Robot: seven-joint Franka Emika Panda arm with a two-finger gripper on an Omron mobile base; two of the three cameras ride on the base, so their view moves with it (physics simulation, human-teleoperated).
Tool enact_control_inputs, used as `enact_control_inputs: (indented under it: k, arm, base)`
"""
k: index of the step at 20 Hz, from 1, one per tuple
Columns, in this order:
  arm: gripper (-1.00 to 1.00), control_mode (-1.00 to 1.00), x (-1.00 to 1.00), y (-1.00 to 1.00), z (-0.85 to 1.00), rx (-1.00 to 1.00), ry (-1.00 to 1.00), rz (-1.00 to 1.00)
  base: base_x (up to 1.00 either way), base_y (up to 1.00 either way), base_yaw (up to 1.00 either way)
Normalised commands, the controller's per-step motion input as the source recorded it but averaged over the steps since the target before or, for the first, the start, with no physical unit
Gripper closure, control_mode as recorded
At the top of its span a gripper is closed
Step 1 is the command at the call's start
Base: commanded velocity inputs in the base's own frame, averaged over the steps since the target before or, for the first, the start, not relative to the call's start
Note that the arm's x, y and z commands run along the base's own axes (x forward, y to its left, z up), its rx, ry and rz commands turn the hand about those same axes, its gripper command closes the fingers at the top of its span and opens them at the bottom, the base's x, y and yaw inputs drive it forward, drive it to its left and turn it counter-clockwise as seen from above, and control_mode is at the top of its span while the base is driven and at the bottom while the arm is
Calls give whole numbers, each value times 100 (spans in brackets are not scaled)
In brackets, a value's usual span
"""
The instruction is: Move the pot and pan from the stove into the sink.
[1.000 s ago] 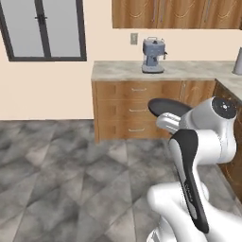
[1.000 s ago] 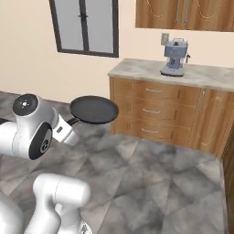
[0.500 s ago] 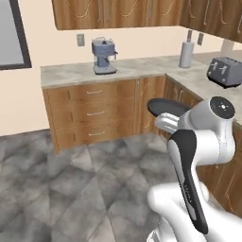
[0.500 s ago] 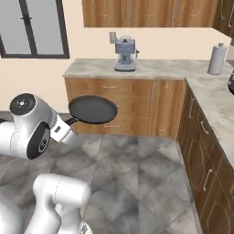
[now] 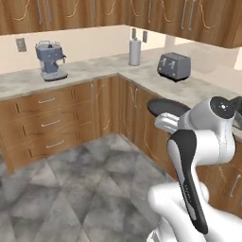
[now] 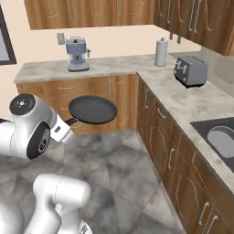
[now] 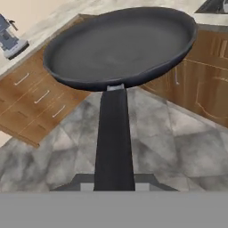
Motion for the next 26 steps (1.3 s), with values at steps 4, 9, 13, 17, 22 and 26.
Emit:
enact_control_inputs:
  k: [4,9,13,17,22,26]
  arm:
    - [100,100,0,0,0,0,0,0]
    - [100,100,0,0,0,0,0,0]
    - [100,100,0,0,0,0,0,0]
    - [100,100,0,0,0,0,0,0]
    - [100,100,0,0,0,0,0,0]
    - [100,100,0,0,0,0,0,0]
  base:
    - [0,-3,-45]
    - [0,-5,-42]
    - [0,-6,-39]
    - [0,-11,-38]
    - [0,-11,-37]
    - [-2,-9,-35]
